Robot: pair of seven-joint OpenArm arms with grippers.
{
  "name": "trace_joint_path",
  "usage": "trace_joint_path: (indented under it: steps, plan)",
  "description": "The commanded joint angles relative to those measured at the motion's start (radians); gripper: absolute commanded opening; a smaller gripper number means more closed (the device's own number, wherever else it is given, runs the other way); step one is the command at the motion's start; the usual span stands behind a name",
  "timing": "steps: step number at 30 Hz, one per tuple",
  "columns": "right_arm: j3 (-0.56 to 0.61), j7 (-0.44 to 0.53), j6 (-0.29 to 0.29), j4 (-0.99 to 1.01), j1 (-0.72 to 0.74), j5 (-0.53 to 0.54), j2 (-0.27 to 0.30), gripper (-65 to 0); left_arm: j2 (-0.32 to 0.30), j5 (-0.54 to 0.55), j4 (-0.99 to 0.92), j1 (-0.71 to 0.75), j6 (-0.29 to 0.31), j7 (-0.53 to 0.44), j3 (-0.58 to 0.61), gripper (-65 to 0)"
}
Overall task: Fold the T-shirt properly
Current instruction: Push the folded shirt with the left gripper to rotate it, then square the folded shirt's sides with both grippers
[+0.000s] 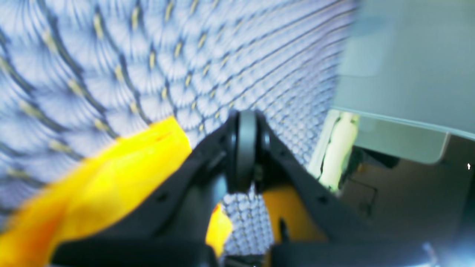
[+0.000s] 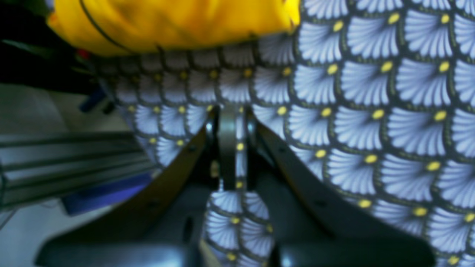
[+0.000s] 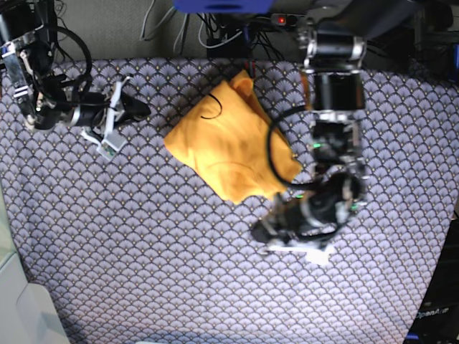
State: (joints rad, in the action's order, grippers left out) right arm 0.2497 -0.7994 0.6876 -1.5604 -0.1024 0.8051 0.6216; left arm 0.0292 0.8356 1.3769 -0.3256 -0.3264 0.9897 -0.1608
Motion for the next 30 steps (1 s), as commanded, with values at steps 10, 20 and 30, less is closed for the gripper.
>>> trace_joint_path:
  steps: [10,20,30]
  plan:
    - [-0.011,0.024,0.011,-0.013,0.073,-0.065,-0.012,-63.1,-0.232,0.213,0.309,0.336,-0.225,0.097,-0.138,-65.0]
    - [0.003,0.027,0.011,0.173,0.241,-0.066,-0.003,-63.1,-0.114,0.135,0.305,0.420,-0.225,0.016,-0.019,-65.0]
    - [0.139,0.028,0.011,0.231,0.356,-0.151,-0.044,-63.1,-0.033,0.098,0.166,0.328,-0.225,-0.096,0.000,-65.0]
